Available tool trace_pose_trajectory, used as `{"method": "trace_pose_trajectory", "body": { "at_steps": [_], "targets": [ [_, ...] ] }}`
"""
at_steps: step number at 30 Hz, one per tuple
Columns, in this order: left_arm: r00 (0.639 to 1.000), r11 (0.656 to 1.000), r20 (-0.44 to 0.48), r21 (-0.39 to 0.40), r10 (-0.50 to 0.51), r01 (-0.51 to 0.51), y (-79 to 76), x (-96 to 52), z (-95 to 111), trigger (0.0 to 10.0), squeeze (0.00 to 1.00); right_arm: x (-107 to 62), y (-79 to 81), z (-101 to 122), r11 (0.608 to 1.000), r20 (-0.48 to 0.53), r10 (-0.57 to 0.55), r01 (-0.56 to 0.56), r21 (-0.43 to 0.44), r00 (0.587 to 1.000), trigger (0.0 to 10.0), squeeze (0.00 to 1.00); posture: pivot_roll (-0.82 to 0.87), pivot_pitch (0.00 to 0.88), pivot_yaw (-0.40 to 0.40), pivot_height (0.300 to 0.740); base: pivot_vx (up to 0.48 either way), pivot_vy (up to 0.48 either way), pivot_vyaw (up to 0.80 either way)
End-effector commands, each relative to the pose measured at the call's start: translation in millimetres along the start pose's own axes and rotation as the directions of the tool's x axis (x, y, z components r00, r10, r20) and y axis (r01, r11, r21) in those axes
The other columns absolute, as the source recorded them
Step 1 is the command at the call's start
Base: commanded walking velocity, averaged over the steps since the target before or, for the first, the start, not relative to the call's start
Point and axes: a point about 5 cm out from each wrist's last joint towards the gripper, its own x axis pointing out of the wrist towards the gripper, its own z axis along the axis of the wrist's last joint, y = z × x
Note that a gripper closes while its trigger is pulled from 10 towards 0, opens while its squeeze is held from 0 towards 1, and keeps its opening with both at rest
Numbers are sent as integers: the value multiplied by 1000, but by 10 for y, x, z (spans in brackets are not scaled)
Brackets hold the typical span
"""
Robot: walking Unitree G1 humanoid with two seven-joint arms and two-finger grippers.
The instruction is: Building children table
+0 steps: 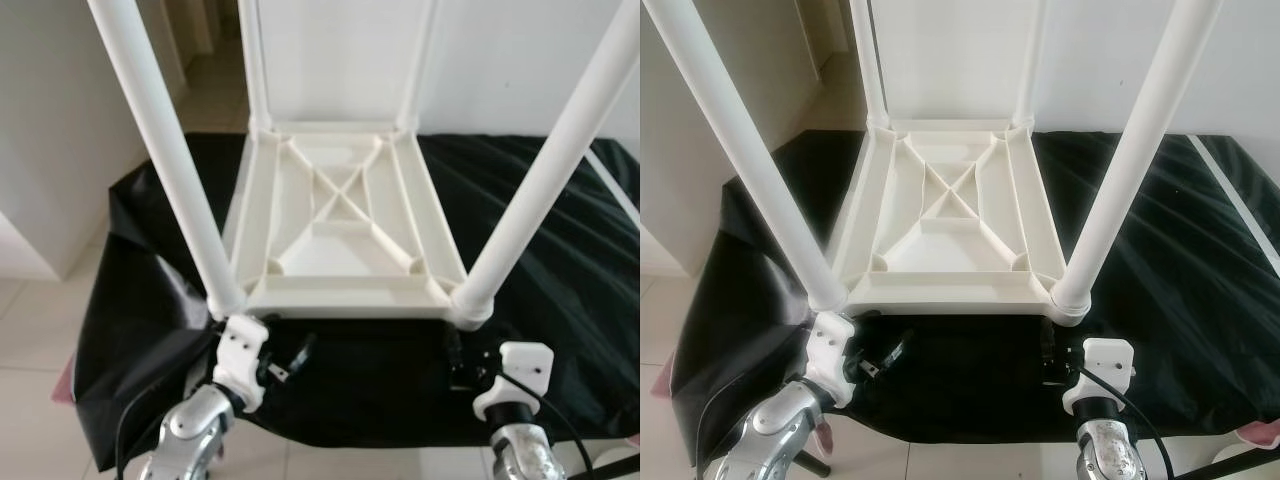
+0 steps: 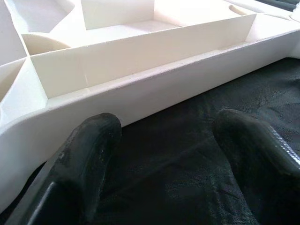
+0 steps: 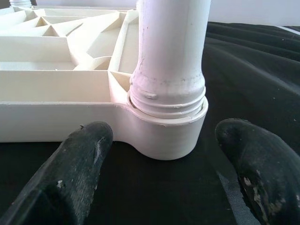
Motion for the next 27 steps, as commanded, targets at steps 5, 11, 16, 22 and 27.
{"method": "trace_pose_trajectory", "body": {
  "at_steps": [5, 11, 16, 22, 27],
  "targets": [
    [1000, 1000, -8, 0, -27, 27, -20, -16, -1, 10000, 0, -19, 12, -50, 1000, -18, 4, -4, 3, 1000, 10000, 0, -21, 19, 13, 740, -241, 0, 0],
    [1000, 1000, -10, -1, -27, 27, -21, -13, -1, 10000, 0, -16, 13, -52, 1000, -18, 4, -4, 3, 1000, 10000, 0, -21, 19, 13, 740, -254, 0, 0],
    [1000, 1000, -10, -2, -27, 27, -21, -10, -1, 10000, 0, -13, 14, -53, 1000, -18, 3, -3, 4, 1000, 10000, 0, -21, 18, 13, 740, -264, 0, 0],
    [1000, 1000, 1, 0, -26, 26, -17, 7, 13, 10000, 0, 4, 19, -54, 1000, -16, 3, -3, 5, 1000, 10000, 0, -21, 14, 15, 740, -177, 0, 0],
    [1000, 1000, 21, -29, -1, 1, 10, 27, 62, 10000, 0, 3, 19, -57, 1000, -16, 4, -4, 5, 1000, 10000, 0, -20, 15, 15, 740, 0, 0, 0]
  ]
}}
